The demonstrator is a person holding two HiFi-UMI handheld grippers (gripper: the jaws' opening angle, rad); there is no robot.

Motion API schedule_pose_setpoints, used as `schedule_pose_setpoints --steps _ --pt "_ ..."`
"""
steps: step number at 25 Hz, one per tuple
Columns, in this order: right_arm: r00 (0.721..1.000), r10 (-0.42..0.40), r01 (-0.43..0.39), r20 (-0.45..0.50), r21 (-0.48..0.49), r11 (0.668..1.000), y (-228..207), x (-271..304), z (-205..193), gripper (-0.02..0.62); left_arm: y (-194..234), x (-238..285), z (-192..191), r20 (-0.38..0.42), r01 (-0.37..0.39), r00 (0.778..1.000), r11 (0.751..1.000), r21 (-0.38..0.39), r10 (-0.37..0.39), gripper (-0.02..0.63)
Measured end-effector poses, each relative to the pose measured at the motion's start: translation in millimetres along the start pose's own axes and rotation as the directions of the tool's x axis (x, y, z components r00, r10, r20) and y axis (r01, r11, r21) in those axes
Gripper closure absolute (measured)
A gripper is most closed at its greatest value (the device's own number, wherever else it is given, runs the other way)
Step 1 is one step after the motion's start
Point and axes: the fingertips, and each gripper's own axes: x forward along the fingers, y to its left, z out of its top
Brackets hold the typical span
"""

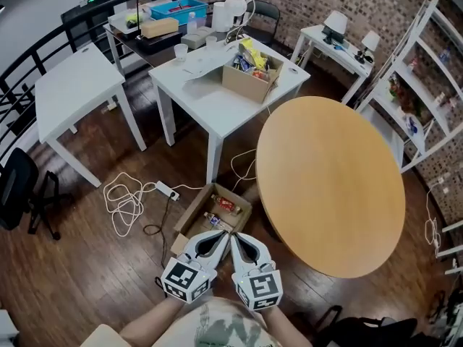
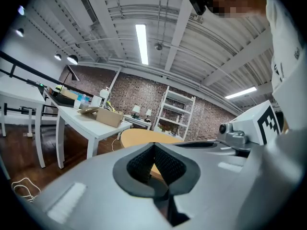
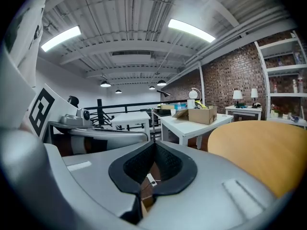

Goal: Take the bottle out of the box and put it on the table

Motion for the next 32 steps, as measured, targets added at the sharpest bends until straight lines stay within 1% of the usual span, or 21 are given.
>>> schedule_pose_setpoints --steps 3,7,11,15,18,21,26,30,32 --pt "1.0 0.001 -0.001 -0.009 -0.014 1.0 4.6 18.5 10.7 0.595 20.3 -0.9 8.2 0.008 0.0 1.0 1.0 -0.006 0.0 0.609" --pt "1.0 -0.002 0.002 -0.017 -0.016 1.0 7.8 37.3 13.7 0.595 42.0 -2.7 13.7 0.02 -0.011 1.0 1.0 -0.018 0.012 0.609" --pt "0.999 0.026 -0.027 -0.033 -0.035 0.999 14.2 51.4 12.1 0.595 55.5 -4.1 12.6 0.028 -0.03 0.999 0.999 -0.04 0.031 0.609" --pt "0.998 0.059 -0.061 -0.036 -0.058 0.996 17.4 64.1 18.4 0.595 66.3 -3.5 15.1 0.044 -0.058 0.997 0.997 -0.051 0.06 0.609" --pt "0.995 0.09 -0.092 -0.04 -0.067 0.993 15.9 74.9 19.8 0.595 76.7 -0.8 15.8 0.053 -0.092 0.994 0.994 -0.058 0.095 0.609" --pt "0.989 0.137 -0.141 -0.056 -0.082 0.987 11.2 85.6 21.0 0.595 84.7 5.7 15.9 0.068 -0.137 0.987 0.988 -0.071 0.142 0.609" --pt "0.969 0.239 -0.245 -0.065 -0.097 0.965 1.2 107.4 26.3 0.595 99.6 22.3 20.2 0.087 -0.227 0.968 0.97 -0.085 0.235 0.609" --pt "0.955 0.287 -0.294 -0.078 -0.116 0.949 -14.9 118.4 27.7 0.595 101.5 34.7 22.9 0.087 -0.276 0.955 0.957 -0.091 0.284 0.609" --pt "0.946 0.309 -0.32 -0.098 -0.125 0.939 -19.7 126.8 23.8 0.595 107.4 37.0 21.7 0.082 -0.304 0.947 0.948 -0.095 0.311 0.609"
